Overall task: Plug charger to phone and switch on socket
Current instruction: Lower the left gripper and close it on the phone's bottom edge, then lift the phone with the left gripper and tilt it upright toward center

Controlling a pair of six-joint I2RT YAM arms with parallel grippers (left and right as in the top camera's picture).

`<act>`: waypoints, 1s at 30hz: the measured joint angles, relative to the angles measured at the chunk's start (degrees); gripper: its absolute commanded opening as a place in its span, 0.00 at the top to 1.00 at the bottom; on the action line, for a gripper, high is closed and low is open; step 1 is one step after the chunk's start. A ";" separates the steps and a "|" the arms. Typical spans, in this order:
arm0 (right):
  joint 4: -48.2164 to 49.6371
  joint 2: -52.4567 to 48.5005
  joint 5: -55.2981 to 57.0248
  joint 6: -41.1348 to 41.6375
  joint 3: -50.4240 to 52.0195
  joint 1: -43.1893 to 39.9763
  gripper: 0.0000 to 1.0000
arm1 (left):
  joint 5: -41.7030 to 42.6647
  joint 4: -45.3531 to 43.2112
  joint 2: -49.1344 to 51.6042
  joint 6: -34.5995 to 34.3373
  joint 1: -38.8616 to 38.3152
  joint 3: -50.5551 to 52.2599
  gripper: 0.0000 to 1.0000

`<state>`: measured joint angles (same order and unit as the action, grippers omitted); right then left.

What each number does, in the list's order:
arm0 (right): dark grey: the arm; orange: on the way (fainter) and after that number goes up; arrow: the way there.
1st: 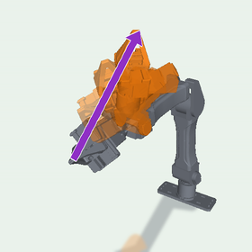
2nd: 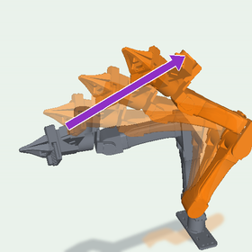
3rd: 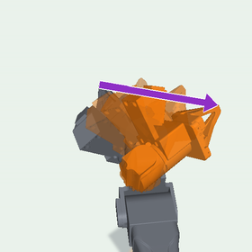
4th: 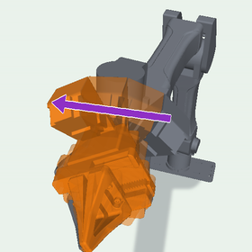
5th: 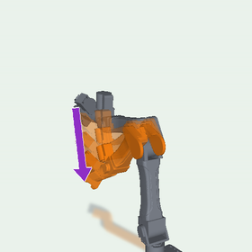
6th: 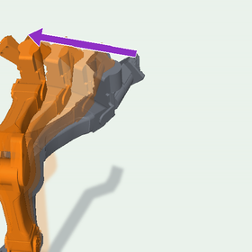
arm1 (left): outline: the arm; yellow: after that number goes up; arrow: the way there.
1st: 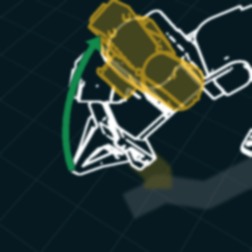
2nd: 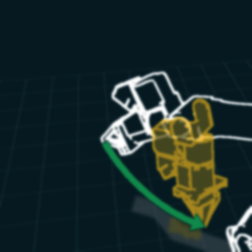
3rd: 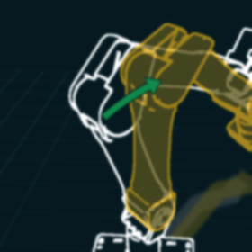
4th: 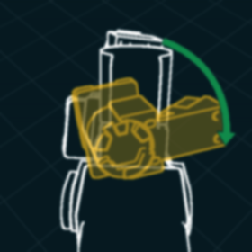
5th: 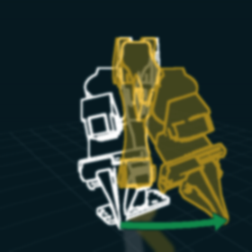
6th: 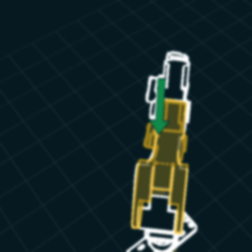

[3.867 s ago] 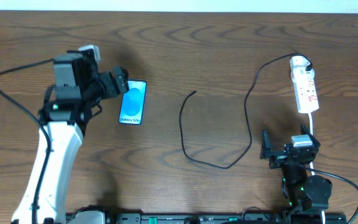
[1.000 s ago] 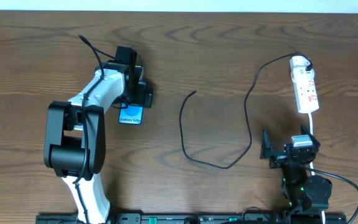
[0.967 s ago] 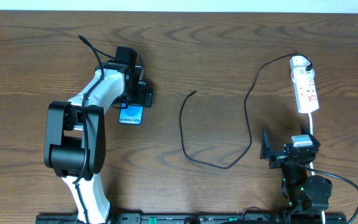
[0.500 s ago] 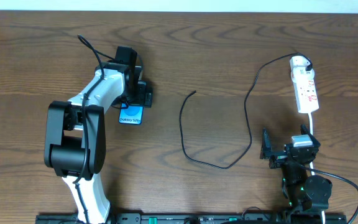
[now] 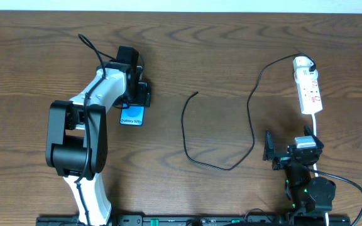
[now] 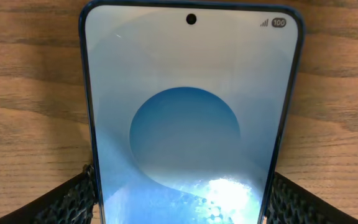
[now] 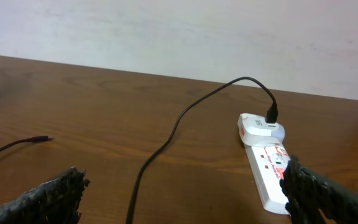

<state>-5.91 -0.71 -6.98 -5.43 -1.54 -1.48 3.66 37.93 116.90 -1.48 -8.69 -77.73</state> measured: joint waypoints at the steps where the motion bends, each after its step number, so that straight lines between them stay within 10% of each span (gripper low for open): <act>1: 0.00 -0.02 0.00 0.00 0.00 0.00 0.01 | 0.00 0.15 0.02 0.02 0.00 -0.04 0.18; 30: 0.00 0.00 -0.02 0.00 0.00 0.00 0.01 | 0.33 5.97 0.57 -0.04 0.00 -1.40 0.24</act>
<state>-5.91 -0.71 -7.01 -5.43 -1.54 -1.48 3.99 43.90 117.47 -1.52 -8.69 -79.13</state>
